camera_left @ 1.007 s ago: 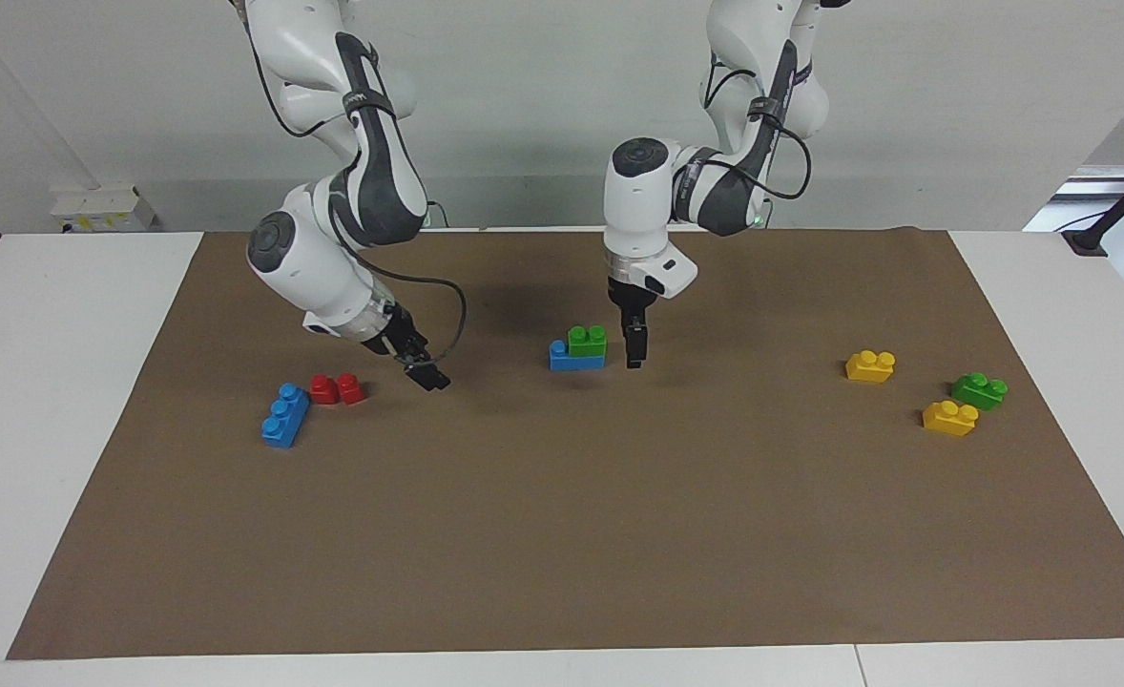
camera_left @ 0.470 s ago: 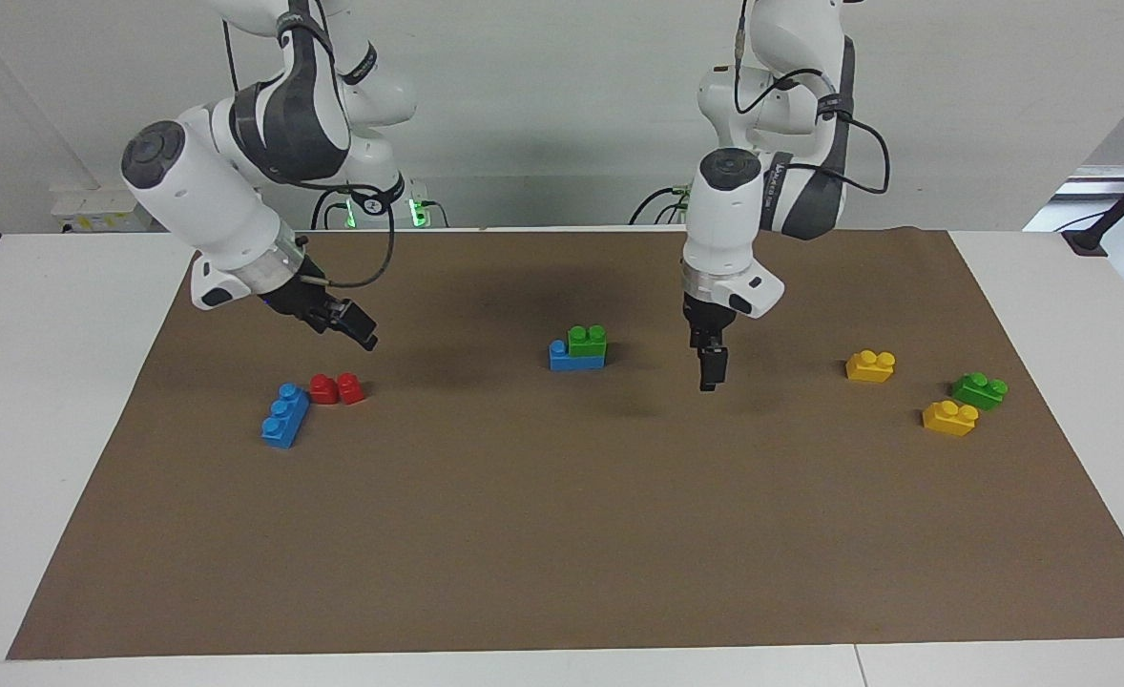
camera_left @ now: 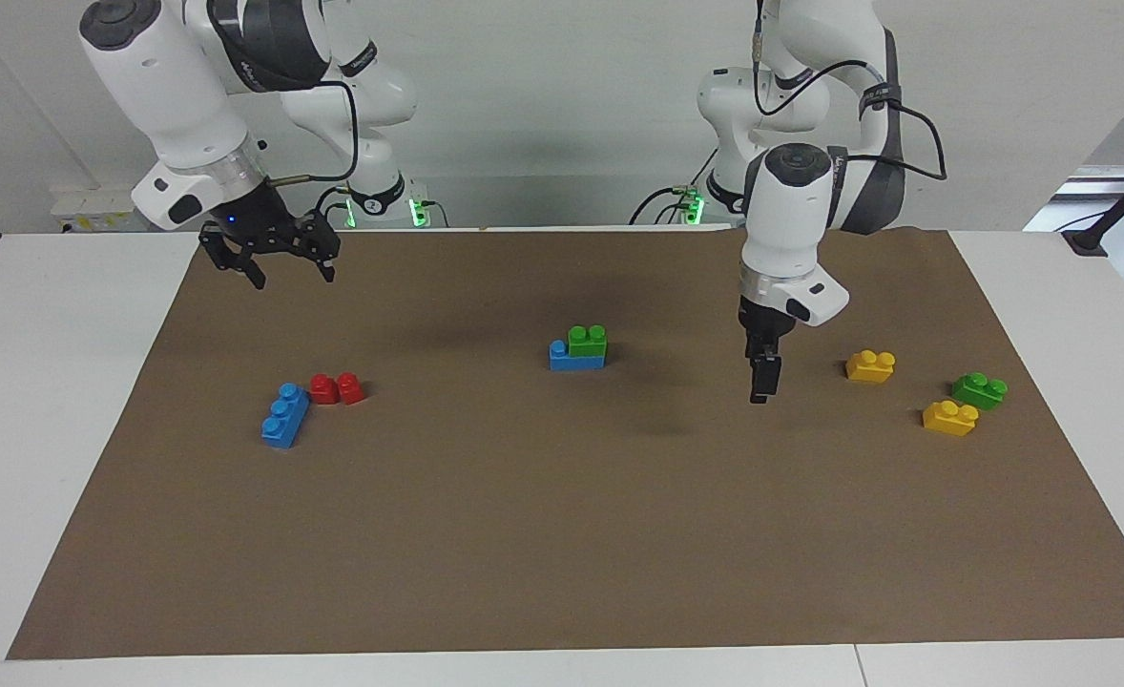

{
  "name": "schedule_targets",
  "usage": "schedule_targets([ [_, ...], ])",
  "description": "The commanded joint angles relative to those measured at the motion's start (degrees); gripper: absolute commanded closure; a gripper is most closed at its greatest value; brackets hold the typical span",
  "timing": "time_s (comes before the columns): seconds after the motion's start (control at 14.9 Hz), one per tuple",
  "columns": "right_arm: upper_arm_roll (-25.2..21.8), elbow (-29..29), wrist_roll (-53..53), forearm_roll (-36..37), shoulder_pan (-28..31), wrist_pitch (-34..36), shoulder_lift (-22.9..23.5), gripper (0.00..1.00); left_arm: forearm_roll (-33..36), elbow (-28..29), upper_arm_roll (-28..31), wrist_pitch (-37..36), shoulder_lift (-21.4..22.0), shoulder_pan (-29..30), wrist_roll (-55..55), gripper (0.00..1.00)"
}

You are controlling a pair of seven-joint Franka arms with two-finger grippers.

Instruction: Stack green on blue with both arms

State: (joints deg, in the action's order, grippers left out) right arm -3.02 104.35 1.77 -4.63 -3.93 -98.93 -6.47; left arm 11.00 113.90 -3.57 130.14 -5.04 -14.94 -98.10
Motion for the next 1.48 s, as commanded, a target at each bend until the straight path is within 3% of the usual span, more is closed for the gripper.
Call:
schedule_targets([
  [0.0, 0.6, -3.8, 2.2, 3.6, 1.5, 3.5, 1.0, 0.00, 0.3, -3.0, -0.3, -3.4, 0.0, 2.8, 9.2, 0.00],
  [0.34, 0.6, -11.4, 5.2, 4.8, 3.7, 9.7, 4.4, 0.00, -0.7, -5.3, -0.7, -8.1, 0.2, 7.5, 31.1, 0.00],
  [0.67, 0.6, -11.5, 2.5, 4.1, 3.8, 10.9, 4.5, 0.00, -4.9, -9.7, -0.5, -15.3, 0.3, 11.2, 53.8, 0.00],
  [1.41, 0.6, -10.8, 0.3, 5.2, 4.5, 10.9, 4.4, 0.00, -6.9, -16.5, -0.7, -29.0, 1.0, 16.6, 88.1, 0.00],
])
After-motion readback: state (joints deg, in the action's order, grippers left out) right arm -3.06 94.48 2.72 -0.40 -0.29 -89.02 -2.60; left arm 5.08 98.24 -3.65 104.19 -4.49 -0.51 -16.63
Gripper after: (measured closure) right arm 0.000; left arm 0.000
